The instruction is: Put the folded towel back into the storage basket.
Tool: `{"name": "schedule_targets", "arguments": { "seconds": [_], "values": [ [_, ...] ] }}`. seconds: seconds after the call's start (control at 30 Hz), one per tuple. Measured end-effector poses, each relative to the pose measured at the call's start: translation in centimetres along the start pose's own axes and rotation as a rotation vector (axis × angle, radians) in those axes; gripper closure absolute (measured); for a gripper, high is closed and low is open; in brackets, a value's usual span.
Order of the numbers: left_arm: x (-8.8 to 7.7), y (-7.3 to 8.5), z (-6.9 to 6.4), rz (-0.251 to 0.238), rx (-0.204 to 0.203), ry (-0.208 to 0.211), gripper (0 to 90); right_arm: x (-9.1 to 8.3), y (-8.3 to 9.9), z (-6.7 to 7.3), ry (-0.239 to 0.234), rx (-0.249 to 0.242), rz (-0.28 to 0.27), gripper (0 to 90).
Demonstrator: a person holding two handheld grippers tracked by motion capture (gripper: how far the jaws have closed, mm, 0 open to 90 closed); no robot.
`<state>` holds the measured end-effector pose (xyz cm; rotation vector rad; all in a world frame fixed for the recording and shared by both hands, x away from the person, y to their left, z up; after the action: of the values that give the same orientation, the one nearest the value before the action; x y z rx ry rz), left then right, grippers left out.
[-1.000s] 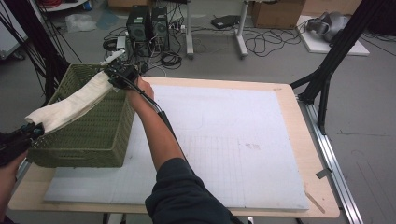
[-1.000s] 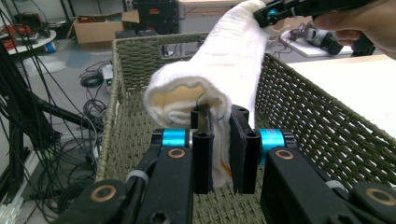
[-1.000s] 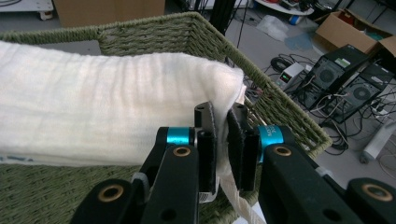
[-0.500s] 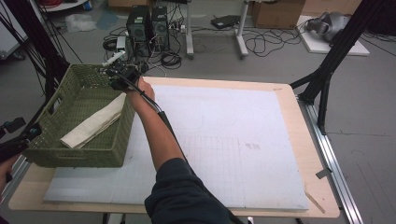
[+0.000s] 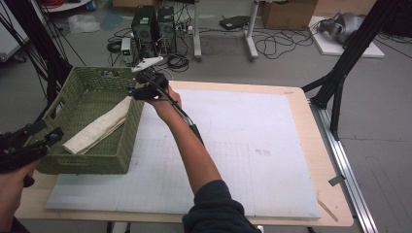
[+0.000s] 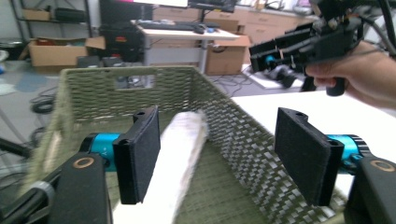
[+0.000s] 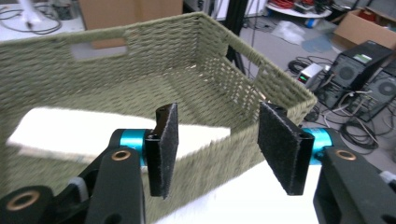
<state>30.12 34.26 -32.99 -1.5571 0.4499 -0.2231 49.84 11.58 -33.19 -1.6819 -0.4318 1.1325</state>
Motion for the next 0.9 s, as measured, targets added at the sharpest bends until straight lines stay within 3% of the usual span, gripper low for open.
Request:
{"name": "schedule_targets", "arguments": {
  "seconds": [0.07,0.17,0.27,0.53,0.63,0.9],
  "values": [
    [0.3,-0.1,-0.7,-0.010,0.001,0.019,29.2,-1.2,0.7,0.0,-0.025,0.006,-0.007,40.8],
    [1.1,0.0,-2.0,-0.002,0.019,0.051,28.3,-3.2,1.9,-0.3,-0.016,-0.002,-0.011,30.9],
    [2.2,0.2,-3.6,0.006,0.035,0.096,27.7,-5.6,3.7,-1.0,0.001,0.025,-0.019,22.1],
    [5.2,0.3,-7.2,0.020,0.042,0.164,25.3,-11.1,8.6,-3.4,0.078,0.082,-0.014,16.2],
    [6.3,0.2,-9.0,0.015,0.030,0.217,23.5,-13.2,10.2,-4.0,0.115,0.071,-0.016,15.7],
    [9.0,0.4,-14.0,0.007,0.052,0.319,21.0,-19.4,14.6,-5.5,0.168,0.112,-0.024,12.1]
  ]
}}
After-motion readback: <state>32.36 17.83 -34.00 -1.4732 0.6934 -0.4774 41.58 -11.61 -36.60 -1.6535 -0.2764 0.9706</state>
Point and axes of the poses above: each handheld gripper's, and its own axes: x roughly forward along the jaws, y roughly out of its underside, z roughly to its left, the point moved 7 cm from there along x, roughly forward along the jaws, and after that the axes turned 4 degrees about x, right-handed, at the moved point
